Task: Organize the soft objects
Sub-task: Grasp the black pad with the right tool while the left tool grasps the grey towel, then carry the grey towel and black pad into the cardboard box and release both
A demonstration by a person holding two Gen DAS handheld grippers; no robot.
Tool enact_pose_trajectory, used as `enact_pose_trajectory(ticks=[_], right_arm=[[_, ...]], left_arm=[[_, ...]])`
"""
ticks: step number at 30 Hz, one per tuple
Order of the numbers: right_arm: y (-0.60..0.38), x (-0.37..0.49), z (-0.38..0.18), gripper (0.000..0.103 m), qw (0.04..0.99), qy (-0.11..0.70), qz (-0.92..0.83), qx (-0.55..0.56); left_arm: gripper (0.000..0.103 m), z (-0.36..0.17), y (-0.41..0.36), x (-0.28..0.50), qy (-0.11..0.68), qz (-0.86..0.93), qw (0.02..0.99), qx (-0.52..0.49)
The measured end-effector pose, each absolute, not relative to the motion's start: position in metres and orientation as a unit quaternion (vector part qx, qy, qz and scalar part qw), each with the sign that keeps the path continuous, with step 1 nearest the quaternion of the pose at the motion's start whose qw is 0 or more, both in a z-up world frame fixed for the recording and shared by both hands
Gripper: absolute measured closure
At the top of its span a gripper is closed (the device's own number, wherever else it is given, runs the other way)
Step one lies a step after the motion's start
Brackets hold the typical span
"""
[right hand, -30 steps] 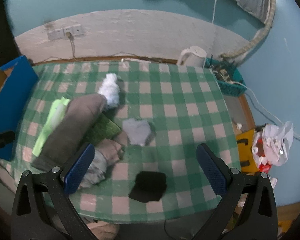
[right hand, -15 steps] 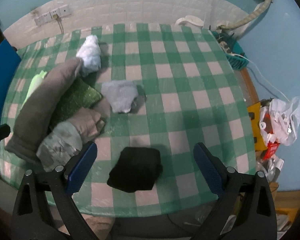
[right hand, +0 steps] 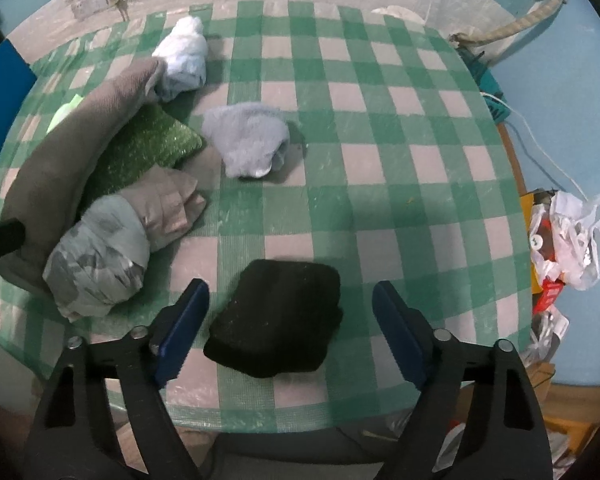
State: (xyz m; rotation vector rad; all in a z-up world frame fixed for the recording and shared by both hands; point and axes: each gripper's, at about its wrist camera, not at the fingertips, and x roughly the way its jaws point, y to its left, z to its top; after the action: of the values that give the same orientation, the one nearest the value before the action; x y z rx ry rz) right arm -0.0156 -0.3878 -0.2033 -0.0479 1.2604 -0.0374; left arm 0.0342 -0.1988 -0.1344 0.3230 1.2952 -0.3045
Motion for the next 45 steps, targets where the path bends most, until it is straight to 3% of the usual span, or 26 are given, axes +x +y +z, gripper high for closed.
enact_pose_trajectory(ticks=[4,10,15,21,25,29,34,45], right_arm=[[-0.388,-0.015,-0.21,0.031,0.803,0.596,-0.013,-0.022],[-0.386,-0.016,-0.212,0.054,0.805,0.593,-0.002,-0.018],[-0.388,-0.015,-0.208,0.061,0.809,0.587,0.003,-0.009],[-0.386,-0.01,-0.202,0.061,0.812,0.583,0.006,-0.001],[-0.384,-0.008,-0.201,0.061,0.812,0.583,0.013,0.0],[-0.383,-0.008,-0.201,0.06,0.813,0.581,0.017,0.0],[-0.384,-0.006,-0.201,0.06,0.814,0.58,0.017,0.0],[-0.384,-0.002,-0.19,0.06,0.823,0.568,0.018,0.002]], left_arm=[[0.004,-0.14,-0.202,0.036,0.602,-0.138,0.772,0.151],[0.004,-0.137,-0.21,0.034,0.603,-0.148,0.769,0.152],[0.004,-0.146,-0.216,0.038,0.61,-0.143,0.764,0.155],[0.004,-0.16,-0.219,0.043,0.621,-0.127,0.756,0.167],[0.028,-0.171,-0.216,0.046,0.636,-0.13,0.745,0.154],[0.043,-0.17,-0.212,0.044,0.637,-0.136,0.747,0.131],[0.069,-0.162,-0.213,0.038,0.624,-0.147,0.755,0.136],[0.075,-0.142,-0.195,0.035,0.611,-0.151,0.768,0.115]])
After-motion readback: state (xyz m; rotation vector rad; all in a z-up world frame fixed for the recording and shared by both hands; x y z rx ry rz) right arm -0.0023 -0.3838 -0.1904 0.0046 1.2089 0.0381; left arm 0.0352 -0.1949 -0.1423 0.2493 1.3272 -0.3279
